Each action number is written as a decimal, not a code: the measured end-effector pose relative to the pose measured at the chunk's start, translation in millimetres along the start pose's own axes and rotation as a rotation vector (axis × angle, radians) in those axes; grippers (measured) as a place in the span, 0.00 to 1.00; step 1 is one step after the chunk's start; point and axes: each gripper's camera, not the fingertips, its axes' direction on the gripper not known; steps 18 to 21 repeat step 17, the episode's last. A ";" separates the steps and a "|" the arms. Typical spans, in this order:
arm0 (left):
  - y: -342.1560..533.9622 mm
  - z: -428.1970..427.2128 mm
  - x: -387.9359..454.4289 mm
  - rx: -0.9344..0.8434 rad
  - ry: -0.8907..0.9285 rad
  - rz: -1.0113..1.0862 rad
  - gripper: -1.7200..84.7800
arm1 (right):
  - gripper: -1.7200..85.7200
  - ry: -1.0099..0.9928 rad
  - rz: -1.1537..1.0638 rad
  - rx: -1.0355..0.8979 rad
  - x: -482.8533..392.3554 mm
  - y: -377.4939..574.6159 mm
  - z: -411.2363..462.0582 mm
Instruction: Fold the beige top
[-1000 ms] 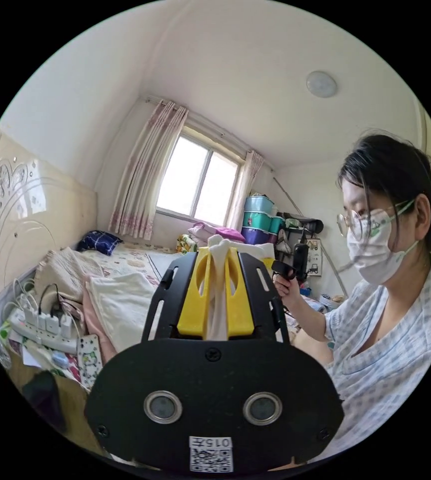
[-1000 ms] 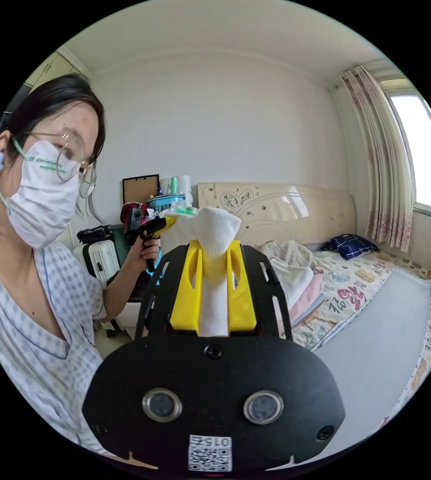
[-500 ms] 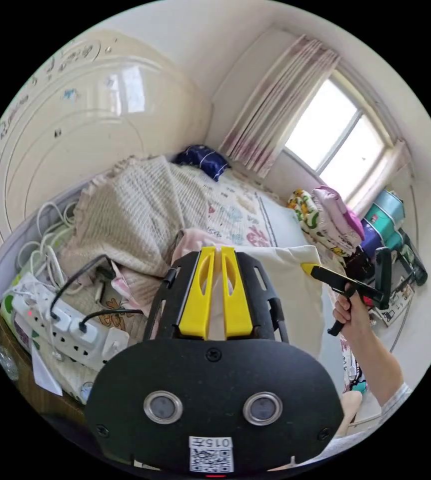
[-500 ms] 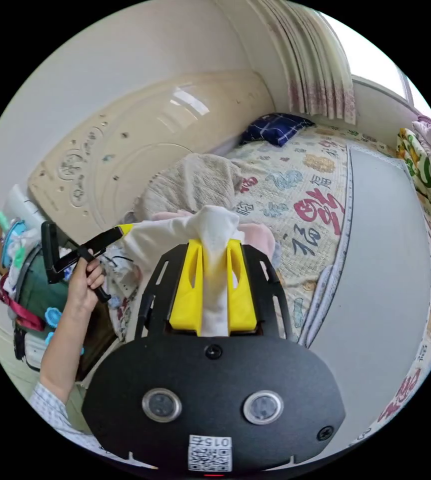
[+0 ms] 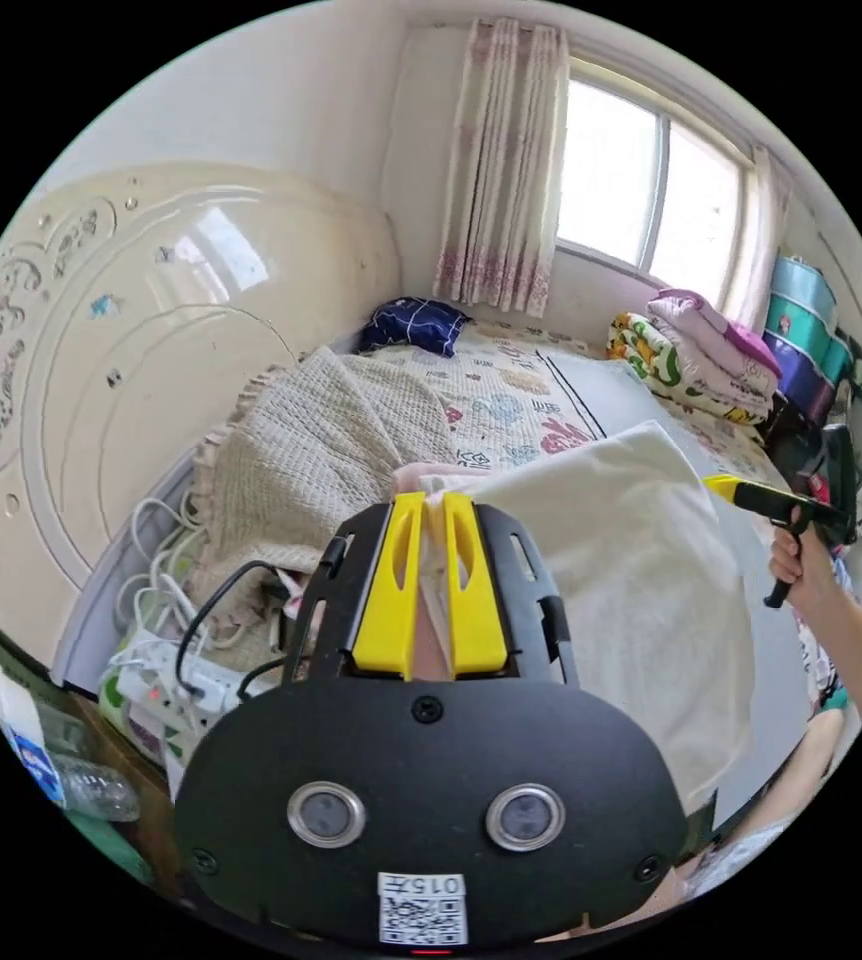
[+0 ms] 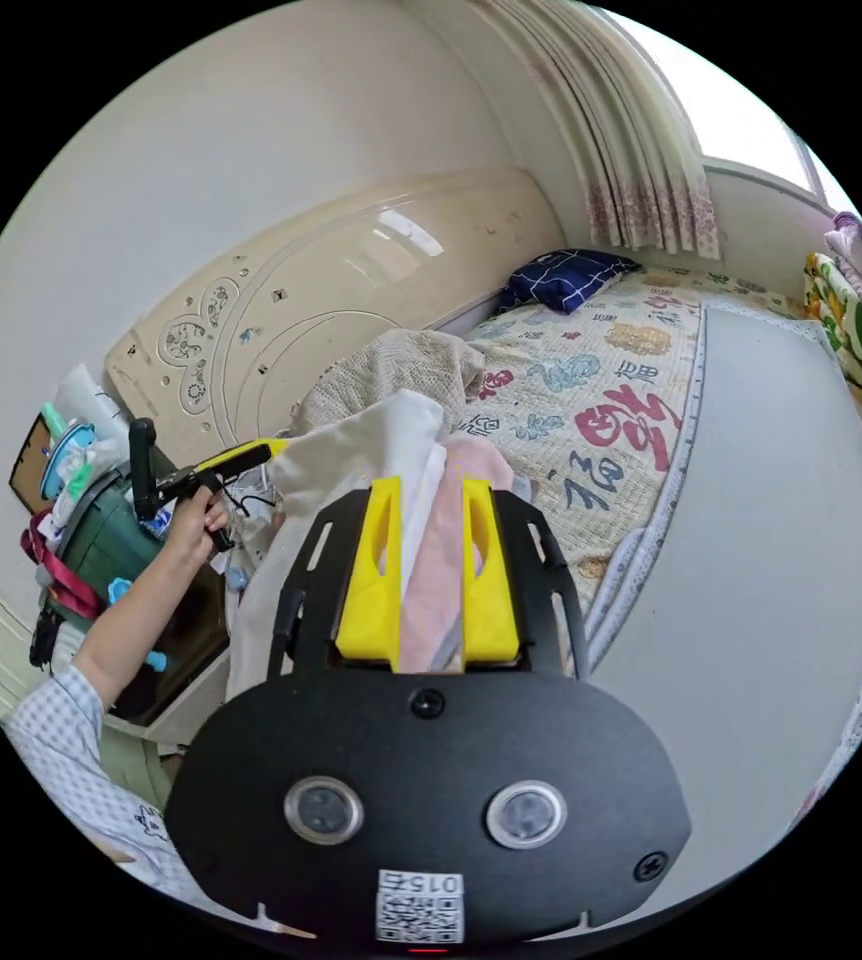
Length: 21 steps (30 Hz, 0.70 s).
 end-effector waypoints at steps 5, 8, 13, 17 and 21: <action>27.2 -65.4 78.9 0.169 -0.097 0.128 0.05 | 0.09 0.250 -0.095 0.147 7.9 89.9 -136.9; 38.5 -91.6 130.7 0.273 -0.115 0.153 0.04 | 0.09 0.436 -0.026 0.176 27.4 141.2 -213.3; 27.4 -80.8 242.4 0.214 0.142 0.261 0.03 | 0.09 0.632 0.197 0.232 70.6 196.6 -336.0; 14.9 -42.2 374.9 0.155 0.396 0.397 0.02 | 0.10 0.847 0.305 0.206 104.8 213.6 -419.4; 14.9 -42.2 374.9 0.155 0.396 0.397 0.02 | 0.10 0.847 0.305 0.206 104.8 213.6 -419.4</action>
